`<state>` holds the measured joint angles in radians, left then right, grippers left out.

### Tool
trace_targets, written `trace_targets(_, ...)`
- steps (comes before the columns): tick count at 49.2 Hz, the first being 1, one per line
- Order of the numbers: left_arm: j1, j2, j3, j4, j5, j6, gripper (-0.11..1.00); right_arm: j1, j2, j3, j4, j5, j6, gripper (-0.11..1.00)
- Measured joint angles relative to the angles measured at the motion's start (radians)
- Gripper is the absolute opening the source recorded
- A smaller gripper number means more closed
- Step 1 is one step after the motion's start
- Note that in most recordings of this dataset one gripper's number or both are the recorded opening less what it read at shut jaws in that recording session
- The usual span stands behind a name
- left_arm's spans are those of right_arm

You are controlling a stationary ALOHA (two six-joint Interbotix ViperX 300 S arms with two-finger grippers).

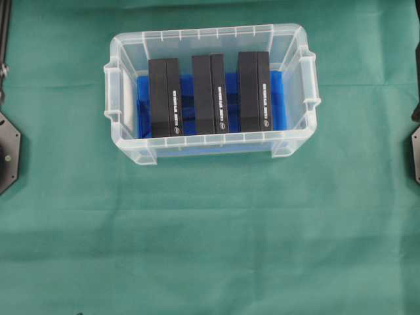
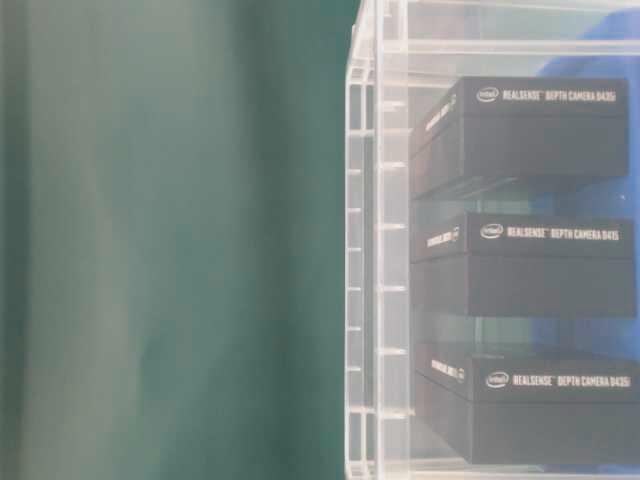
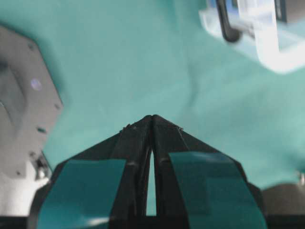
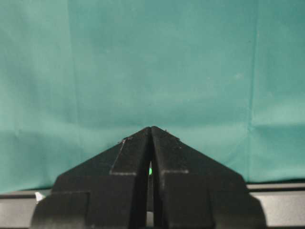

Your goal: Take the box out of the case with the left arm.

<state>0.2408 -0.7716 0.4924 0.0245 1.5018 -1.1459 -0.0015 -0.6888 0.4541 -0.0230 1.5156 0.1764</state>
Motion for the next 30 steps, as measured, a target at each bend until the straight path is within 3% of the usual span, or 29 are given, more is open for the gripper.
trace_targets(9,0.097,0.023,-0.008,-0.003,0.005,0.071,0.01,0.0,0.0,0.0,-0.009,0.0,0.0,0.0)
trace_targets(30,0.129,0.054,-0.015,-0.005,0.054,0.101,0.04,0.0,0.0,0.0,-0.04,0.0,0.002,0.0)
